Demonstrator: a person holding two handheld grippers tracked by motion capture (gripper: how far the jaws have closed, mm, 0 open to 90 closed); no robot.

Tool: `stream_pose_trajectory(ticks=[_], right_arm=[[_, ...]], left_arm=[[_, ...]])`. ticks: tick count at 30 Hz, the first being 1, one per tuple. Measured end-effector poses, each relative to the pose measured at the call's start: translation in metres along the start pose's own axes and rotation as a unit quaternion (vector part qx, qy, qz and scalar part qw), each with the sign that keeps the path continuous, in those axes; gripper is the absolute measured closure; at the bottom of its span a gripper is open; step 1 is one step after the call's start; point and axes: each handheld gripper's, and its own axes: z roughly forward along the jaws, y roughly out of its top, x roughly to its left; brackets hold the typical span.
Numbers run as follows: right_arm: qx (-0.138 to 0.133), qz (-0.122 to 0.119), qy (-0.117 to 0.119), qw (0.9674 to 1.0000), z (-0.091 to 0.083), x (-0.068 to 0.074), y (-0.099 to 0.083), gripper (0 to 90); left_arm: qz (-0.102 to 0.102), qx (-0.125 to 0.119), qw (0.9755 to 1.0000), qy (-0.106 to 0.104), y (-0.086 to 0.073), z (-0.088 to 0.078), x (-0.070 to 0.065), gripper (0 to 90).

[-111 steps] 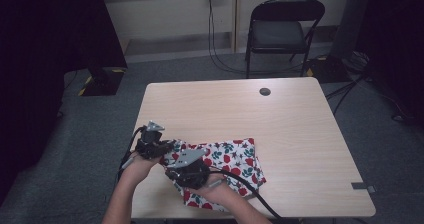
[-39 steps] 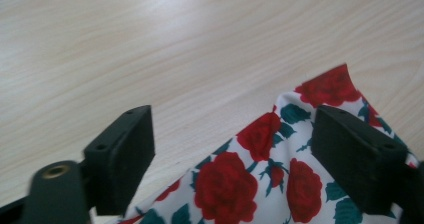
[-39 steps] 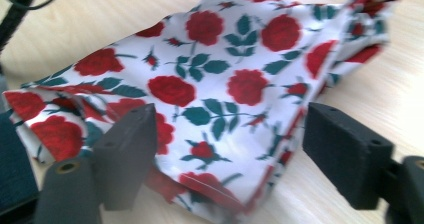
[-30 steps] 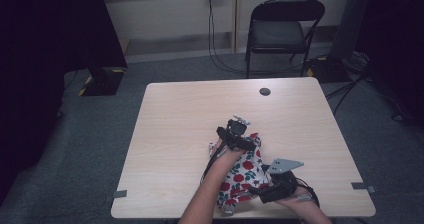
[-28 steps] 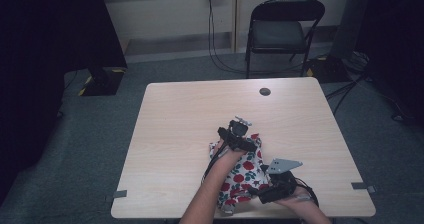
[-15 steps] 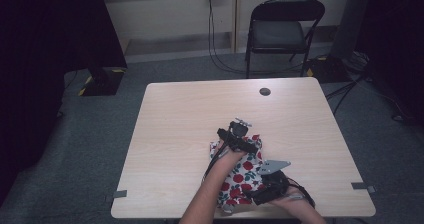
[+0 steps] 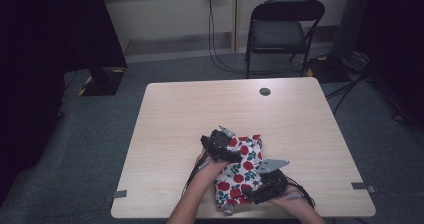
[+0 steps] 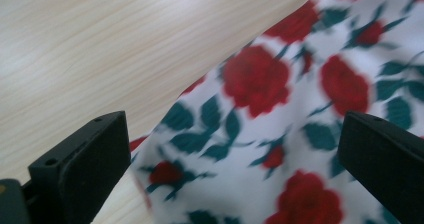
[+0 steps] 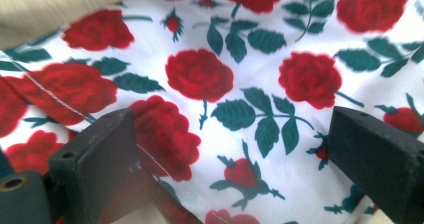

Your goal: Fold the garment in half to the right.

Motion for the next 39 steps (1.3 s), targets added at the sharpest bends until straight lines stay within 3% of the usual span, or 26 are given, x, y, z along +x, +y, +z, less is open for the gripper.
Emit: stream_pose_trajectory(ticks=[3, 8, 11, 13, 15, 16, 17, 19, 20, 23, 27, 30, 33, 37, 39], right_arm=[[0.009, 0.002, 0.000, 1.0000, 0.003, 0.000, 0.000, 4.9], [0.013, 0.006, 0.002, 0.9999, 0.002, -0.002, 0.001, 4.8], [-0.002, 0.011, 0.011, 0.9999, -0.005, -0.002, 0.004, 3.7], [-0.017, 0.012, 0.016, 0.9996, -0.011, -0.003, 0.007, 3.7], [-0.024, 0.005, 0.017, 0.9995, -0.015, -0.003, 0.011, 3.7], [-0.026, 0.002, 0.018, 0.9995, -0.015, -0.003, 0.013, 3.7], [-0.026, 0.002, 0.018, 0.9995, -0.015, -0.003, 0.013, 3.7], [-0.021, -0.002, 0.020, 0.9996, -0.012, -0.003, 0.015, 3.7], [-0.017, -0.003, 0.020, 0.9996, -0.010, -0.003, 0.016, 3.7], [-0.007, -0.009, 0.020, 0.9997, -0.004, -0.001, 0.015, 3.7], [0.020, -0.020, 0.013, 0.9995, 0.006, 0.002, 0.011, 3.5], [0.030, -0.022, 0.009, 0.9993, 0.011, 0.004, 0.008, 3.5], [0.036, -0.026, 0.003, 0.9990, 0.012, 0.006, 0.009, 3.6], [0.025, -0.018, 0.007, 0.9995, 0.005, 0.003, 0.013, 2.7], [0.015, -0.011, 0.009, 0.9998, 0.000, -0.001, 0.013, 2.9]], left_arm=[[-0.002, 0.018, 0.9997, 0.019, -0.006, 0.011, 0.003, 0.5], [-0.013, 0.009, 0.9998, 0.010, -0.009, 0.009, 0.006, 0.2], [-0.015, -0.020, 0.9996, -0.015, -0.011, -0.009, 0.010, 0.2], [-0.003, -0.041, 0.9984, -0.039, -0.014, -0.023, 0.012, 0.2], [0.019, -0.051, 0.9961, -0.071, -0.018, -0.036, 0.012, 0.2], [0.038, -0.054, 0.9947, -0.078, -0.022, -0.041, 0.010, 0.2], [0.038, -0.054, 0.9947, -0.078, -0.022, -0.041, 0.010, 0.2], [0.071, -0.056, 0.9900, -0.108, -0.033, -0.052, 0.004, 0.2], [0.071, -0.056, 0.9900, -0.108, -0.033, -0.052, 0.004, 0.1], [0.102, -0.048, 0.9825, -0.149, -0.045, -0.054, 0.000, 0.2], [0.135, -0.035, 0.9758, -0.168, -0.061, -0.051, -0.005, 0.2], [0.163, -0.003, 0.9729, -0.163, -0.070, -0.041, -0.007, 0.5], [0.147, 0.005, 0.9733, -0.176, -0.073, -0.033, -0.006, 0.0], [0.139, -0.009, 0.9750, -0.173, -0.073, -0.040, -0.003, 0.0], [0.136, -0.019, 0.9743, -0.179, -0.074, -0.046, -0.002, 0.1]])
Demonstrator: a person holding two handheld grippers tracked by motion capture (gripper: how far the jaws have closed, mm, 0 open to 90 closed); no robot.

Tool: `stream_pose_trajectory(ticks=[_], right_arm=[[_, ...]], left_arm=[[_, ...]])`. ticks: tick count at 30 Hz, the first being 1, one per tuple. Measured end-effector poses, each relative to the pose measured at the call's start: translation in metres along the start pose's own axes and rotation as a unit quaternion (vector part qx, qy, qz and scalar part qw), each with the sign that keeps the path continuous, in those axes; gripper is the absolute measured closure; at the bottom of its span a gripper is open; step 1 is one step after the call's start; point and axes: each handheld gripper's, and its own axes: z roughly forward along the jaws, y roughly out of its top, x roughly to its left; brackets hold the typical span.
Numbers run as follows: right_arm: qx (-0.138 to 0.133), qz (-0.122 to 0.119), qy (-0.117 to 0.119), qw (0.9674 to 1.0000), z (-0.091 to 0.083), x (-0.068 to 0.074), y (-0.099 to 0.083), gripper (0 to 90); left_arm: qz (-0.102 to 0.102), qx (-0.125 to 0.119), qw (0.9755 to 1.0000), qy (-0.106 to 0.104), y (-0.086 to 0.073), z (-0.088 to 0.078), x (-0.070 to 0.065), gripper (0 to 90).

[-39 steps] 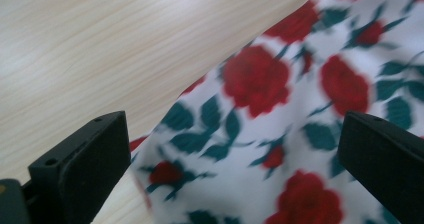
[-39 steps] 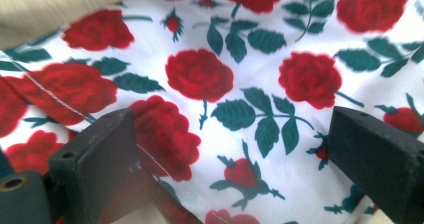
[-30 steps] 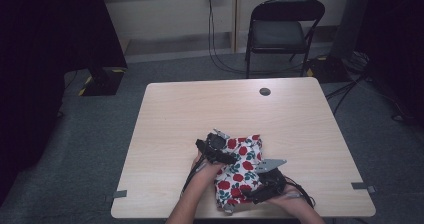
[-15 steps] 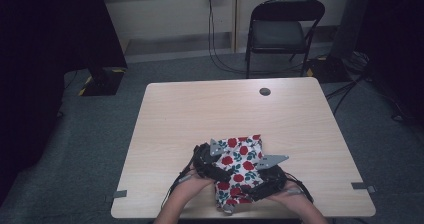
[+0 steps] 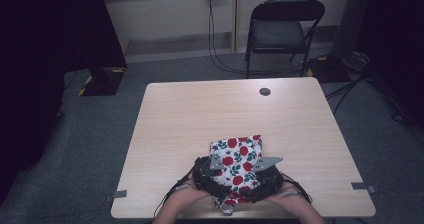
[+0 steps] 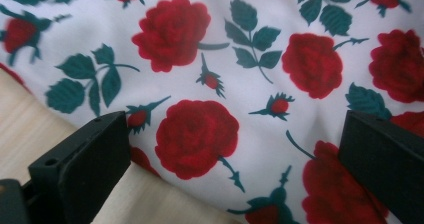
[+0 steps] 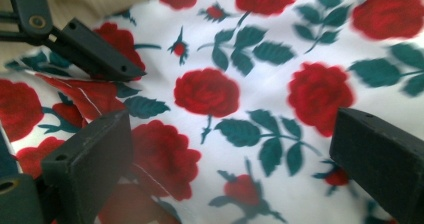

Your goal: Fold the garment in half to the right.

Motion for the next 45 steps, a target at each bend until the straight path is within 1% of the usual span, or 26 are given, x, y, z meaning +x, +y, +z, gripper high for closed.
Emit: stream_pose_trajectory(ticks=[2, 3, 4, 6, 7, 9, 11, 15, 17, 18, 19, 20, 22, 25, 28, 32, 34, 39, 40, 43, 45], right_arm=[[0.007, 0.006, -0.003, 1.0000, -0.001, -0.003, -0.001, 3.0], [0.007, 0.008, -0.001, 0.9999, -0.001, -0.005, -0.003, 3.2], [0.010, 0.008, 0.000, 0.9999, 0.000, -0.005, -0.004, 3.0], [0.020, 0.002, -0.004, 0.9998, 0.004, -0.004, -0.005, 3.0], [0.025, -0.002, -0.005, 0.9997, 0.006, -0.003, -0.005, 2.9], [0.030, -0.008, -0.008, 0.9995, 0.008, -0.002, -0.006, 2.8], [0.034, -0.012, -0.009, 0.9993, 0.010, -0.002, -0.006, 2.7], [0.035, -0.012, -0.011, 0.9993, 0.010, -0.002, -0.006, 3.5], [0.036, -0.012, -0.014, 0.9992, 0.010, -0.002, -0.005, 4.3], [0.036, -0.012, -0.014, 0.9992, 0.010, -0.002, -0.005, 4.3], [0.035, -0.010, -0.015, 0.9992, 0.010, -0.003, -0.006, 4.5], [0.034, -0.008, -0.018, 0.9992, 0.010, -0.003, -0.006, 4.6], [0.033, -0.008, -0.023, 0.9992, 0.011, -0.004, -0.006, 4.6], [0.031, -0.005, -0.026, 0.9992, 0.011, -0.005, -0.005, 4.4], [0.029, -0.005, -0.032, 0.9991, 0.012, -0.007, -0.005, 3.8], [0.026, -0.004, -0.037, 0.9990, 0.013, -0.011, -0.005, 3.3], [0.023, -0.002, -0.039, 0.9990, 0.013, -0.012, -0.005, 3.3], [0.019, -0.001, -0.042, 0.9989, 0.014, -0.017, -0.004, 2.8], [0.018, 0.000, -0.043, 0.9989, 0.015, -0.018, -0.004, 2.7], [0.015, 0.002, -0.044, 0.9989, 0.015, -0.021, -0.004, 2.6], [0.019, 0.003, -0.047, 0.9987, 0.016, -0.023, -0.003, 2.2]], left_arm=[[-0.002, -0.016, 0.9996, -0.024, -0.003, -0.007, -0.002, 0.0], [0.001, -0.020, 0.9992, -0.034, -0.005, -0.008, -0.003, 0.0], [0.009, -0.024, 0.9989, -0.040, -0.007, -0.009, -0.006, 0.0], [0.017, -0.024, 0.9986, -0.043, -0.012, -0.008, -0.008, 0.0], [0.020, -0.021, 0.9986, -0.044, -0.013, -0.008, -0.009, 0.0], [0.015, -0.014, 0.9990, -0.041, -0.018, -0.006, -0.010, 0.0], [0.020, -0.005, 0.9995, -0.023, -0.022, -0.003, -0.011, 0.0], [0.024, -0.001, 0.9997, -0.007, -0.022, 0.002, -0.010, 0.0], [0.022, -0.002, 0.9997, -0.011, -0.022, 0.003, -0.008, 0.0], [0.021, -0.004, 0.9997, -0.010, -0.021, 0.004, -0.007, 0.0], [0.021, -0.007, 0.9998, -0.001, -0.021, 0.004, -0.006, 0.0], [0.020, -0.007, 0.9998, 0.001, -0.021, 0.005, -0.005, 0.0], [0.022, -0.006, 0.9997, 0.000, -0.020, 0.006, -0.003, 0.0], [0.019, -0.006, 0.9998, -0.001, -0.018, 0.007, -0.001, 0.0], [0.013, -0.005, 0.9999, -0.005, -0.017, 0.009, 0.002, 0.0], [0.001, -0.006, 0.9998, -0.017, -0.015, 0.012, 0.009, 0.0], [0.002, -0.006, 0.9999, -0.016, -0.013, 0.014, 0.011, 0.0], [0.002, 0.004, 0.9998, -0.017, -0.007, 0.017, 0.016, 0.0], [0.004, 0.003, 0.9998, -0.017, -0.006, 0.018, 0.018, 0.0], [0.000, 0.001, 0.9999, -0.014, -0.004, 0.020, 0.020, 0.0], [-0.001, 0.004, 0.9999, -0.013, -0.002, 0.021, 0.022, 0.0]])
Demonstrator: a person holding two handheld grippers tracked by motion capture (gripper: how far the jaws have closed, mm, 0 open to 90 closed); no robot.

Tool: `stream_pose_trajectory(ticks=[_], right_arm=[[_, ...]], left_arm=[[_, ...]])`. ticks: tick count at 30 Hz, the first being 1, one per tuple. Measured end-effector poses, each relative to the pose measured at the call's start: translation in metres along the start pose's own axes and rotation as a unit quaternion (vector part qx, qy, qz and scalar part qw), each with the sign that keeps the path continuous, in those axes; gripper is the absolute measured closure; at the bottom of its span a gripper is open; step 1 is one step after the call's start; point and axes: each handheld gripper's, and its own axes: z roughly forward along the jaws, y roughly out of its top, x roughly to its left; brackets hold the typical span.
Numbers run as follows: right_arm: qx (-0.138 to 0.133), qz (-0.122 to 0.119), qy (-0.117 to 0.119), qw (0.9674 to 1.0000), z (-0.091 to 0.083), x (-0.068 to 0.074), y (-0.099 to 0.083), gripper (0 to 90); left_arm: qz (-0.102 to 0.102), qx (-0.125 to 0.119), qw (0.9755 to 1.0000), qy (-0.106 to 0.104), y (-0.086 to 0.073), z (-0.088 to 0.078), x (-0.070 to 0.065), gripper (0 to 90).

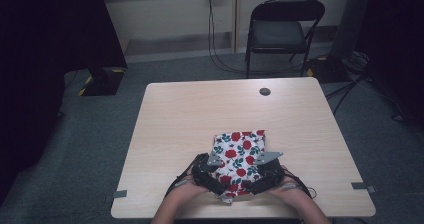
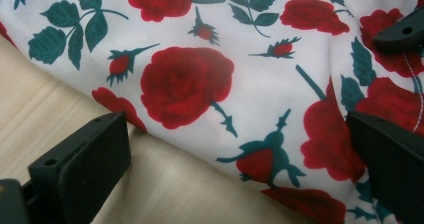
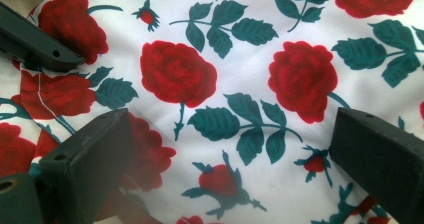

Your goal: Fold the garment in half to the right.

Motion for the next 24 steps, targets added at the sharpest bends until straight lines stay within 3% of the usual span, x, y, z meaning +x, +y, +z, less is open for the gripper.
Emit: stream_pose_trajectory(ticks=[4, 9, 24], right_arm=[[0.018, 0.000, -0.006, 0.9998, 0.003, -0.005, 0.006, 0.2], [0.009, 0.007, -0.011, 0.9999, 0.006, -0.016, 0.007, 0.0], [0.021, -0.001, -0.022, 0.9995, 0.021, -0.050, 0.026, 0.0]], left_arm=[[0.000, 0.006, 1.0000, 0.001, 0.006, 0.003, 0.005, 0.0], [-0.004, 0.010, 0.9999, 0.003, 0.014, 0.009, 0.014, 0.0], [-0.014, 0.010, 0.9998, 0.012, 0.032, 0.023, 0.039, 0.0]])
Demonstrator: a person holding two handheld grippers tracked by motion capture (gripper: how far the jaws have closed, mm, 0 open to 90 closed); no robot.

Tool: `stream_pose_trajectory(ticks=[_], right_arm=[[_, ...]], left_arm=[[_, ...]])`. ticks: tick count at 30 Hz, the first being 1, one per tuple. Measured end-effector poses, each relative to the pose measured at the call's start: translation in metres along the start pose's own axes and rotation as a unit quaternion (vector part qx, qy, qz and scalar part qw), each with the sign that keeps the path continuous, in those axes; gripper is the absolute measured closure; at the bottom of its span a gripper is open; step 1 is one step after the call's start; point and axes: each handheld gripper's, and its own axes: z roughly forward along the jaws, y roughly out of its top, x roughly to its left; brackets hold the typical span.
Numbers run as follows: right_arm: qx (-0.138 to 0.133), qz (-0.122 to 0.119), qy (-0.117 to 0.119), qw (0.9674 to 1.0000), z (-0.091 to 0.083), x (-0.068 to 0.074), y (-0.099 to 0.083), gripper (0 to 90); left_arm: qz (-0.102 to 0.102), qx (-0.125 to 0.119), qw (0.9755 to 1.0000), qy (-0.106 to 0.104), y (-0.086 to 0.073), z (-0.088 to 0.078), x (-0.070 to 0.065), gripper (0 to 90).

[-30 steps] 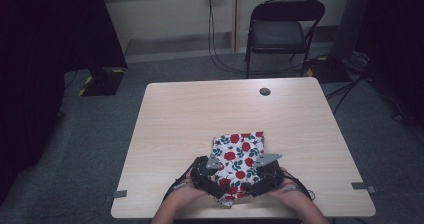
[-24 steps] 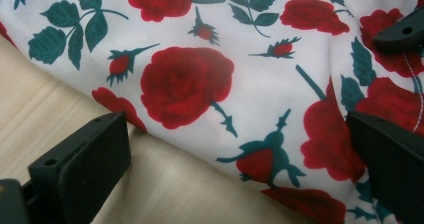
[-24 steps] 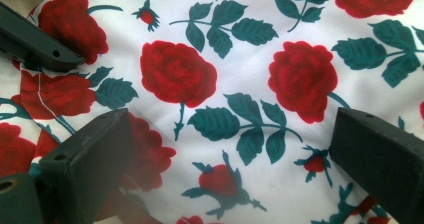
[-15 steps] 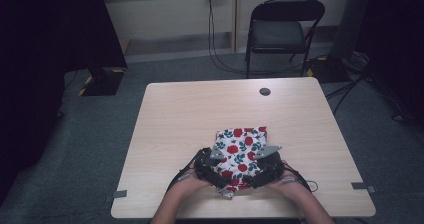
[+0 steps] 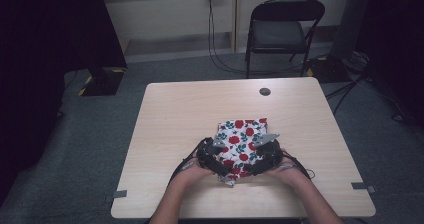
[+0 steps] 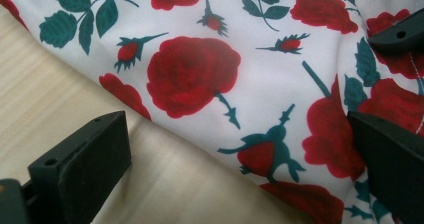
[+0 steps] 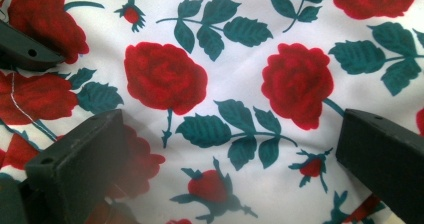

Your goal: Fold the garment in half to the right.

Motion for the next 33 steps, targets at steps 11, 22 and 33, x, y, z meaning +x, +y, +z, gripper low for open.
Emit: stream_pose_trajectory(ticks=[11, 22, 33], right_arm=[[-0.052, 0.026, 0.015, 0.9982, -0.022, -0.002, 0.003, 0.0], [-0.002, -0.004, 0.028, 0.9996, -0.015, 0.004, -0.014, 0.0], [-0.008, -0.003, 0.054, 0.9985, -0.024, 0.012, -0.019, 0.0]], left_arm=[[0.024, -0.060, 0.9975, -0.027, 0.006, -0.025, -0.018, 0.0], [0.068, -0.019, 0.9975, -0.009, -0.004, -0.005, -0.045, 0.0], [0.050, -0.017, 0.9980, 0.036, -0.015, -0.021, -0.052, 0.6]])
